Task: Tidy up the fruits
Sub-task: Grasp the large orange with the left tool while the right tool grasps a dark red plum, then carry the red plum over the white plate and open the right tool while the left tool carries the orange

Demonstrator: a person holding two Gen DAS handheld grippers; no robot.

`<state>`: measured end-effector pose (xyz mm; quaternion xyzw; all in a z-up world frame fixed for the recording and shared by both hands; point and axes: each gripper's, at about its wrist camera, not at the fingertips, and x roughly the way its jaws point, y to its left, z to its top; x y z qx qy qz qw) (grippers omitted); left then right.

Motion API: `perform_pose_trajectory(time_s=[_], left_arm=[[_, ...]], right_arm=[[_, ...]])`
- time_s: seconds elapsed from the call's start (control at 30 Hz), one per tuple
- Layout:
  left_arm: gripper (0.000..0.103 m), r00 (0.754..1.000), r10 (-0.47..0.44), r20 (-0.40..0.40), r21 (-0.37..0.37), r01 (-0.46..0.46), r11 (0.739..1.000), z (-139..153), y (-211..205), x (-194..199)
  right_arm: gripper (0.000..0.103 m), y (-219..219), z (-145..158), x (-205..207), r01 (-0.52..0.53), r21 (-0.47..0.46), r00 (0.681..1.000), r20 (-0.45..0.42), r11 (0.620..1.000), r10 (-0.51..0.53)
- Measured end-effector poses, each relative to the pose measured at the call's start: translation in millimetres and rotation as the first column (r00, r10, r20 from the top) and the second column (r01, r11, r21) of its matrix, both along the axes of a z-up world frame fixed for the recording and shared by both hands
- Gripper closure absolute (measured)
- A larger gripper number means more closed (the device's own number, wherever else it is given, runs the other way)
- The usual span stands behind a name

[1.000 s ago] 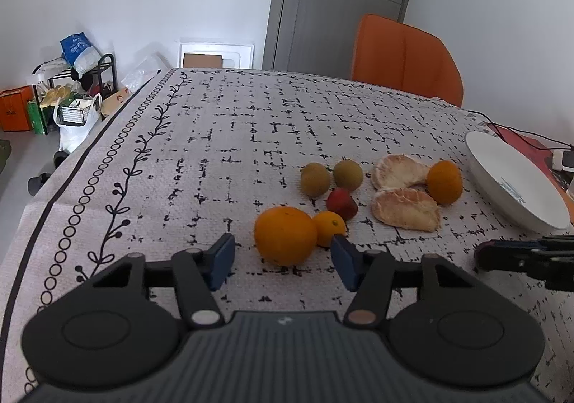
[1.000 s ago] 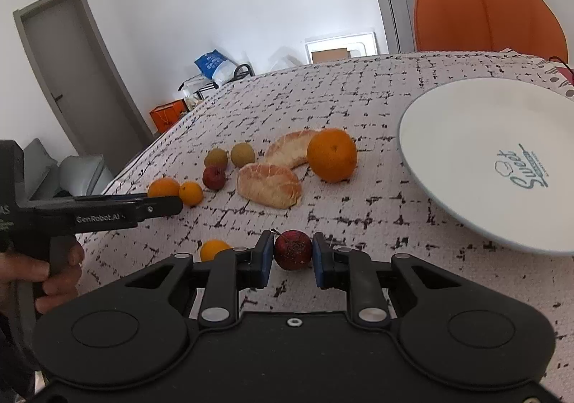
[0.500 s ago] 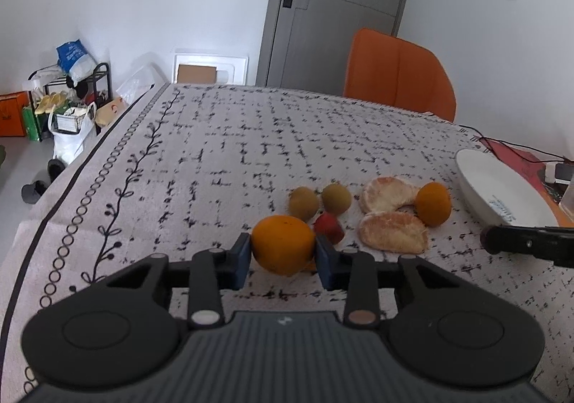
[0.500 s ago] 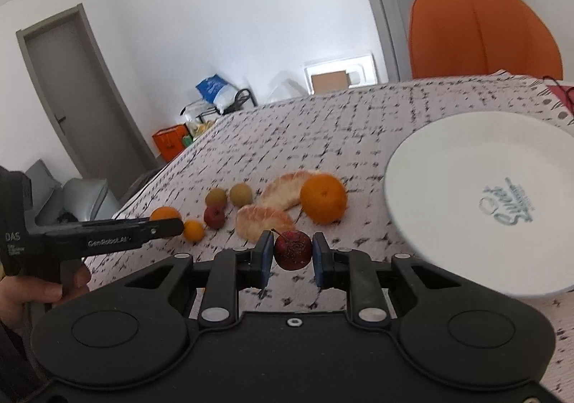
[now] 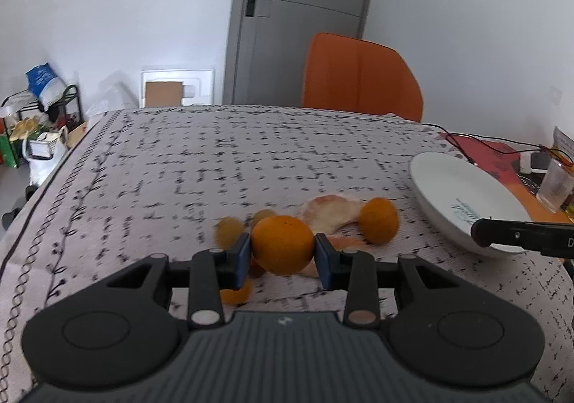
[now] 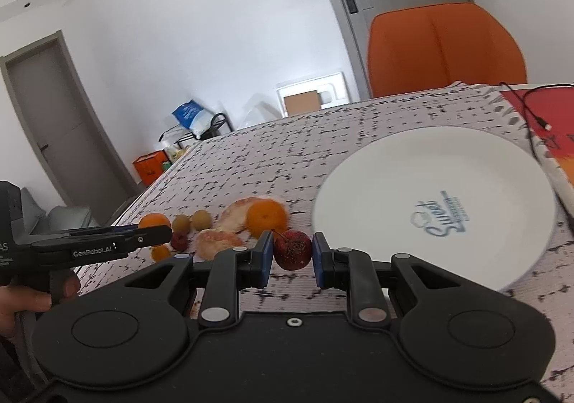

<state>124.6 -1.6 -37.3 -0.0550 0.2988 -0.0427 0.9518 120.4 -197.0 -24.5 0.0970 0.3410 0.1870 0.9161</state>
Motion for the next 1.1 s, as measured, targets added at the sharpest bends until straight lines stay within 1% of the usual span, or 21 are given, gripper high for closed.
perform_pose_trajectory(time_s=[0.5, 0.93, 1.0, 1.03, 1.1], left_arm=[[0.067, 0.995, -0.100, 0.008, 0.026, 0.100, 0.995, 6.3, -50.2, 20.4], [0.067, 0.984, -0.180, 0.005, 0.057, 0.180, 0.982, 8.0, -100.4, 34.3], [0.067, 0.982, -0.189, 0.003, 0.062, 0.188, 0.980, 7.9, -107.4, 36.9], [0.067, 0.981, -0.191, 0.002, 0.065, 0.191, 0.979, 7.9, -110.2, 37.9], [0.067, 0.980, -0.198, -0.001, 0.072, 0.198, 0.978, 7.7, -116.8, 40.6]], right_arm=[[0.081, -43.9, -3.6, -2.1, 0.088, 0.016, 0.996, 0.003, 0.996, -0.088], [0.081, -78.1, -2.4, -3.1, 0.137, 0.023, 0.990, 0.027, 0.990, -0.138], [0.079, -81.3, -2.4, -2.7, 0.136, 0.028, 0.990, 0.031, 0.990, -0.137], [0.074, -82.3, -2.5, -3.2, 0.135, 0.031, 0.990, 0.032, 0.990, -0.136], [0.074, -84.8, -3.5, -3.8, 0.140, 0.037, 0.989, 0.034, 0.989, -0.141]])
